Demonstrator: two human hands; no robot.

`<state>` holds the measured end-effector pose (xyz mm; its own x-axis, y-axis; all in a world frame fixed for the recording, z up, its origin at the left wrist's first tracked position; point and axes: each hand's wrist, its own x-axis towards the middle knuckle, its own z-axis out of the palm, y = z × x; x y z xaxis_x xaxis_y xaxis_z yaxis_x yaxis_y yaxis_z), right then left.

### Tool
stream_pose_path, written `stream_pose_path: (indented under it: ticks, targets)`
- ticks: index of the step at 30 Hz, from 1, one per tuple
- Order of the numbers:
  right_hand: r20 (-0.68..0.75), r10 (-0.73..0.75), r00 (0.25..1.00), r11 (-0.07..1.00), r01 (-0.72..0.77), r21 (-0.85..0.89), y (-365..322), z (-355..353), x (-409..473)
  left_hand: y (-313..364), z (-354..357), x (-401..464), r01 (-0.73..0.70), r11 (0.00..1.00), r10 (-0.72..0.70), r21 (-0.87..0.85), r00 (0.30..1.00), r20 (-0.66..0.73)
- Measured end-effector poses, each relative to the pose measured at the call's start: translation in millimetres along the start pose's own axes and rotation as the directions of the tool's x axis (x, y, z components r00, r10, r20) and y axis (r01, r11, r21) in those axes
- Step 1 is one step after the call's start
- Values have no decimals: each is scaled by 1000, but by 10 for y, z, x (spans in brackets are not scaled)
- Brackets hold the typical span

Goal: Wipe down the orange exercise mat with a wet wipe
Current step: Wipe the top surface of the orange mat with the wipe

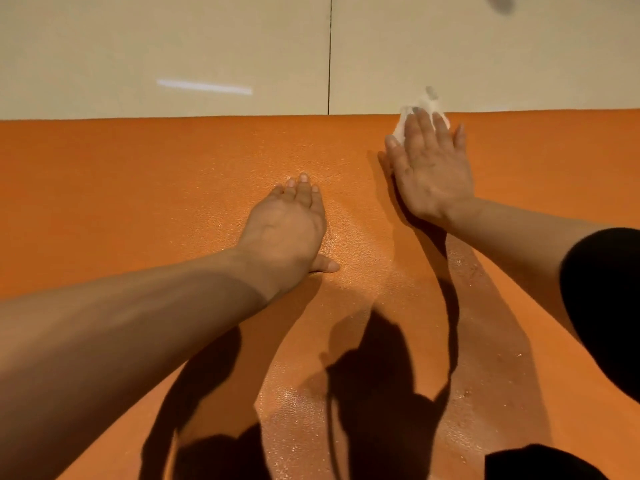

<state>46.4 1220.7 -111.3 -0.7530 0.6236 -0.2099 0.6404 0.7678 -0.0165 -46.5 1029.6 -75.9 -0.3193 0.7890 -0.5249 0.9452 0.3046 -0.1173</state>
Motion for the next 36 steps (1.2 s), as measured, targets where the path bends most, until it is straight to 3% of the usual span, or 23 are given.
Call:
stream_pose_path:
  ticks: [4, 7, 9, 13, 16, 19, 21, 23, 26, 28, 32, 34, 36]
  targets:
    - [16, -198, 980, 980, 198, 29, -477, 37, -71, 16, -4, 16, 4, 1000, -4, 11, 1000, -2]
    - [63, -334, 940, 942, 333, 26, -291, -21, -87, 3, -25, -7, 2, 1000, -2, 15, 1000, -8]
    - [86, -295, 952, 955, 296, 8, -11, -47, -141, 9, -26, -23, 4, 1000, -4, 11, 1000, -5]
    - [75, -48, 996, 998, 44, 47, 6, 18, -276, 35, -8, -23, 37, 999, -37, -3, 999, 6]
    - [59, -213, 975, 974, 207, 85, -430, 60, -406, 56, 66, -68, 63, 992, -66, -107, 998, -19]
    - [71, -382, 921, 923, 378, 65, -391, 56, -540, 89, 154, -173, 105, 962, -119, -253, 992, -42]
    - [64, -328, 943, 944, 326, 45, -103, 49, -608, 151, 182, -237, 123, 955, -148, -270, 986, -74]
    - [69, -181, 981, 983, 179, 36, 131, 63, -688, 237, 185, -296, 131, 952, -165, -277, 981, -102]
    - [55, -23, 998, 998, 20, 58, 15, 115, -789, 381, 201, -395, 157, 929, -204, -335, 973, -109]
    - [57, -88, 995, 991, 82, 105, -266, 141, -893, 492, 214, -465, 174, 907, -229, -383, 968, -101]
    - [46, -354, 934, 932, 348, 104, -473, 204, -1080, 648, 248, -633, 202, 865, -258, -459, 964, -62]
    - [26, -334, 942, 940, 331, 82, -299, 222, -1091, 701, 263, -709, 208, 867, -253, -453, 967, -39]
    - [8, -204, 979, 977, 203, 70, -122, 247, -1101, 740, 271, -782, 207, 870, -244, -448, 969, -25]
